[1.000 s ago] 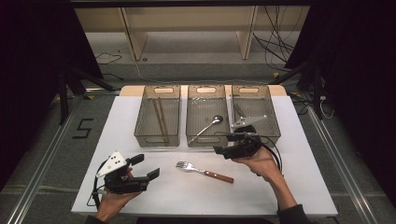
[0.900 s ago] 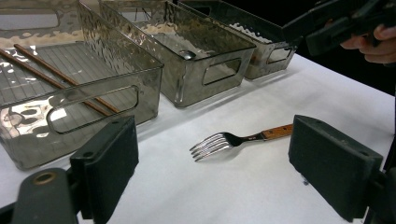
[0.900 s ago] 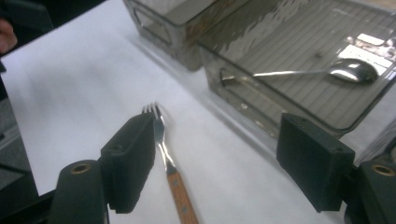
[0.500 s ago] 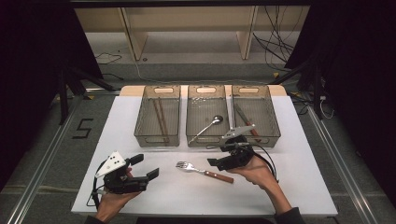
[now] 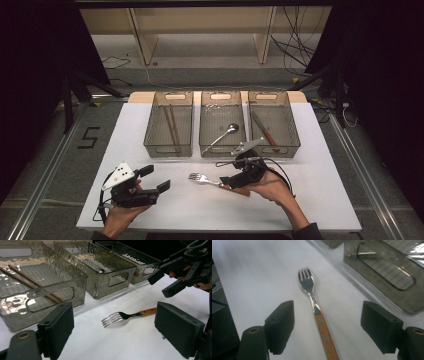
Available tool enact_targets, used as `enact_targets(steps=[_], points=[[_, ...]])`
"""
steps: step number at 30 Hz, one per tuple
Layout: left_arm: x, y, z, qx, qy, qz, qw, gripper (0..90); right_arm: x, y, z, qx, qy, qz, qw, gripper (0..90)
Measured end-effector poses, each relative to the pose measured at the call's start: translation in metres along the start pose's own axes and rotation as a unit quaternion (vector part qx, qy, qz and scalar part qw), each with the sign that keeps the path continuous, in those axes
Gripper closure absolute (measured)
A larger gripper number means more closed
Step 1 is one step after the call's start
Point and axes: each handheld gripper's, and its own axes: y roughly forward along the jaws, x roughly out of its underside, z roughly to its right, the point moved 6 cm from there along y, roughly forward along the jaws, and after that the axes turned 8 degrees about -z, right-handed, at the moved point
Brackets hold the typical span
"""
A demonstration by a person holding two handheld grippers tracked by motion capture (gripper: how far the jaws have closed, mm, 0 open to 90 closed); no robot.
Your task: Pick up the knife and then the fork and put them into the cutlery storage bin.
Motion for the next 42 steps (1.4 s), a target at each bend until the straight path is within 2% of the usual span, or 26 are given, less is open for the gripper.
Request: enact_targets(steps=[13,26,34,42], points=[[0.0,0.0,0.0,0.002,-0.001,0.001,1.0,15.4,0.004,0.013,-0.007,-0.002,-0.011,-0.04,0.9991,24.5],[0.0,0.0,0.0,0.001,0.0,0.001,1.0,15.4,0.008,0.021,-0.008,0.008,-0.024,-0.069,0.9973,26.2],[0.0,0.0,0.001,0.001,0.003,0.001,1.0,15.4,0.009,0.027,-0.009,0.007,-0.029,-0.094,0.9952,32.2],[-0.001,0.0,0.002,0.001,0.004,0.003,1.0,15.4,0.012,0.035,-0.009,0.01,-0.043,-0.13,0.9906,41.8]])
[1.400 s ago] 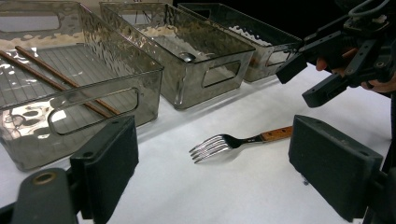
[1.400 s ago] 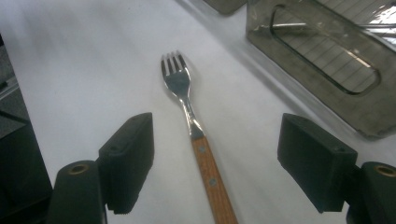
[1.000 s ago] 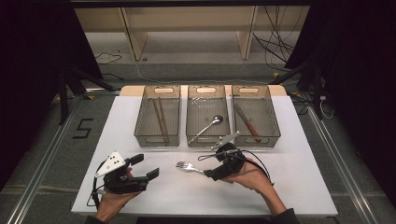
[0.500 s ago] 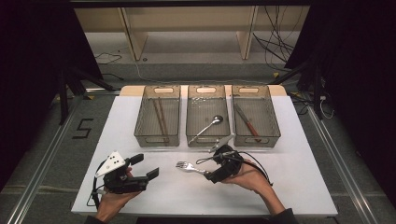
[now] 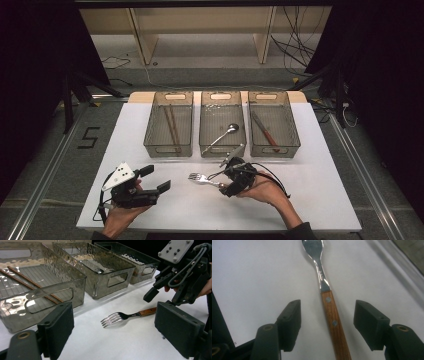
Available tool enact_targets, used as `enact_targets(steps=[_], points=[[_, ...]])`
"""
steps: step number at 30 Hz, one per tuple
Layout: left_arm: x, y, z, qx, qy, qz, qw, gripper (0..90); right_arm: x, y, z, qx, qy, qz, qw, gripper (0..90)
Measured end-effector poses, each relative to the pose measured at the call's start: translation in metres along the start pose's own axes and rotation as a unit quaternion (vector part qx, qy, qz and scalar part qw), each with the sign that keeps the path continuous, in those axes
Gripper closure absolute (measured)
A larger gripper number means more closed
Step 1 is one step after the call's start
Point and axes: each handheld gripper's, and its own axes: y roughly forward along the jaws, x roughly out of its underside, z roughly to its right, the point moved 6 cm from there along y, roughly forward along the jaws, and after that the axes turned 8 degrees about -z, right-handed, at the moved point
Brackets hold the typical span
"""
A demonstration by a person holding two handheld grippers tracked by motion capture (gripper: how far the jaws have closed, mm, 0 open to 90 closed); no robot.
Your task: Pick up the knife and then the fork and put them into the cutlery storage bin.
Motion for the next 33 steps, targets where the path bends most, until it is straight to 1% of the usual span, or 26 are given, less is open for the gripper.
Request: enact_targets(steps=[3,7,10,13,18,21,25,27,33], points=[[0.0,0.0,0.0,0.0,0.0,0.0,1.0,15.4,0.001,0.003,0.002,0.008,-0.005,-0.015,0.9998,46.5],[0.0,0.0,0.0,0.0,0.0,-0.001,1.0,15.4,0.0,0.006,0.004,0.01,-0.008,-0.03,0.9995,52.8],[0.0,0.0,0.0,0.0,0.0,-0.001,1.0,15.4,0.0,0.007,0.005,0.015,-0.01,-0.047,0.9987,56.6],[0.0,0.0,0.0,0.0,0.0,0.0,1.0,15.4,-0.001,0.008,0.007,0.016,-0.016,-0.056,0.9982,59.2],[0.0,0.0,0.0,0.0,0.001,-0.001,1.0,15.4,-0.002,0.011,0.006,0.015,-0.016,-0.072,0.9971,62.2],[0.0,0.001,0.001,0.001,0.001,-0.002,1.0,15.4,-0.002,0.014,0.007,0.021,-0.025,-0.075,0.9967,64.5],[0.0,0.001,0.0,0.001,0.002,-0.002,1.0,15.4,-0.003,0.015,0.006,0.029,-0.028,-0.08,0.9959,67.8],[0.0,0.001,0.0,0.001,0.003,-0.004,1.0,15.4,-0.004,0.016,0.005,0.034,-0.035,-0.084,0.9953,69.2],[0.0,0.001,0.001,0.001,0.004,-0.004,1.0,15.4,-0.006,0.016,0.003,0.038,-0.042,-0.096,0.9938,71.9]])
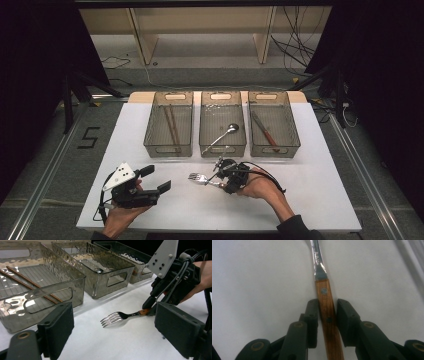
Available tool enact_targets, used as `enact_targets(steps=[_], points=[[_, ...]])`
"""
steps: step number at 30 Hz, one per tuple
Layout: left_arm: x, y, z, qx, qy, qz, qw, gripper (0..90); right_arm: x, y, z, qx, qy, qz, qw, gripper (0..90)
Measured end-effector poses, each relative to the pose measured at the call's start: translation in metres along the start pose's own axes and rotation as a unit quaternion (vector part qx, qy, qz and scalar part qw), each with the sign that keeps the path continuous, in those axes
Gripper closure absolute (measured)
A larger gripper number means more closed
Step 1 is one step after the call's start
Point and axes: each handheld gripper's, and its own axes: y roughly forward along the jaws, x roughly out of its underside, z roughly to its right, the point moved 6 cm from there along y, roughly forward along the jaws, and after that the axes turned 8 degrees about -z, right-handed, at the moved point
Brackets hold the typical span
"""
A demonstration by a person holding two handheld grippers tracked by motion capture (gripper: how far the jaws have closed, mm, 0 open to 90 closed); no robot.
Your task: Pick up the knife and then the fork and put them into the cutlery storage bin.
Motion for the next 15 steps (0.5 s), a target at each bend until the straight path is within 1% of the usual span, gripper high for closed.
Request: enact_targets(steps=[3,4,6,15], points=[[0.0,0.0,0.0001,0.0,0.0,0.0,1.0,15.4,-0.0013,-0.0001,-0.0007,0.001,-0.003,-0.007,1.0,73.2],[0.0,0.0,0.0001,0.0,0.001,-0.001,1.0,15.4,-0.0015,-0.0002,-0.0009,0.001,-0.007,-0.01,0.9999,74.9],[0.0,-0.0002,0.0002,0.001,0.001,-0.001,1.0,15.4,-0.0022,0.0,-0.002,0.001,-0.011,-0.01,0.9999,76.4],[0.0002,0.0002,0.0,0.0,0.001,-0.002,1.0,15.4,-0.0015,-0.0009,-0.0013,-0.001,-0.022,-0.009,0.9997,77.3]])
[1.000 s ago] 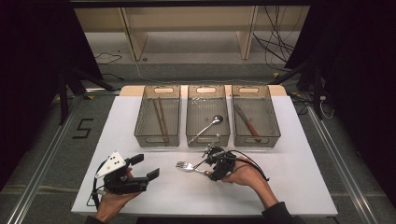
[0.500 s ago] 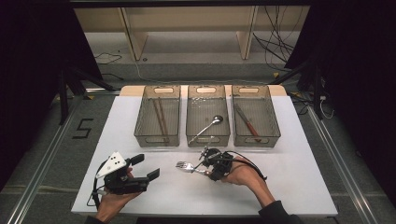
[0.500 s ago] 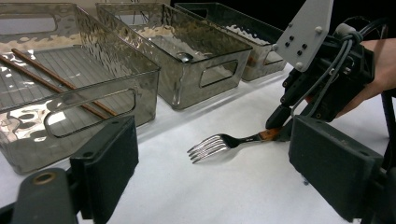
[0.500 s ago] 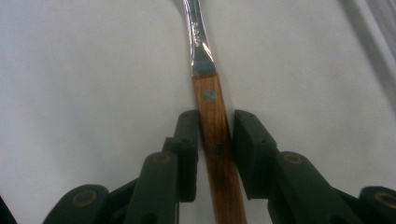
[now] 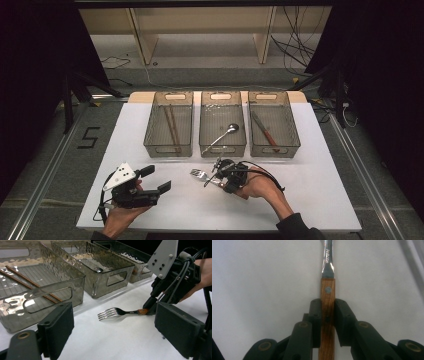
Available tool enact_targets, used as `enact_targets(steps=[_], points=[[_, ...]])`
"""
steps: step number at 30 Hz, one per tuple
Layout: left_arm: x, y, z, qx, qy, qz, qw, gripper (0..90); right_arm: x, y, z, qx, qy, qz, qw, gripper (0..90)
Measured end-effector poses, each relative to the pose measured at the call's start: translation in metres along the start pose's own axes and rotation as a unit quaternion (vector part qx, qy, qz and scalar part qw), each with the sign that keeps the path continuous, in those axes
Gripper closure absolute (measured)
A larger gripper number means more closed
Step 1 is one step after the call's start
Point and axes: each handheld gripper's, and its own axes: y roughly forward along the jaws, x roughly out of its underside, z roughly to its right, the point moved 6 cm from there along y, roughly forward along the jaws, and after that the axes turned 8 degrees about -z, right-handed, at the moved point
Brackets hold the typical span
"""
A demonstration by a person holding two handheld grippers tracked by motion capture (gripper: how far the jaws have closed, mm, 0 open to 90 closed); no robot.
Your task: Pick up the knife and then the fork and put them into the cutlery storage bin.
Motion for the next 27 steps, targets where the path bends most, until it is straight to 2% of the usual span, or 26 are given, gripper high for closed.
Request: enact_targets(steps=[4,10,15,23,27], points=[[0.0,0.0,0.0,0.0,-0.001,0.0,1.0,15.4,0.001,-0.002,-0.001,0.001,-0.002,0.006,1.0,77.4],[0.0,0.0,0.0,-0.001,-0.001,0.001,1.0,15.4,0.003,-0.012,0.001,-0.011,-0.003,0.035,0.9993,77.4],[-0.001,-0.001,-0.001,-0.002,-0.005,0.005,1.0,15.4,0.006,-0.023,0.003,-0.019,0.011,0.056,0.9982,77.4],[0.0,-0.001,-0.001,-0.002,-0.006,0.005,1.0,15.4,0.014,-0.047,0.016,-0.03,0.045,0.111,0.9924,77.4],[0.0,-0.001,-0.001,-0.002,-0.007,0.005,1.0,15.4,0.017,-0.06,0.027,-0.028,0.068,0.141,0.9872,77.4]])
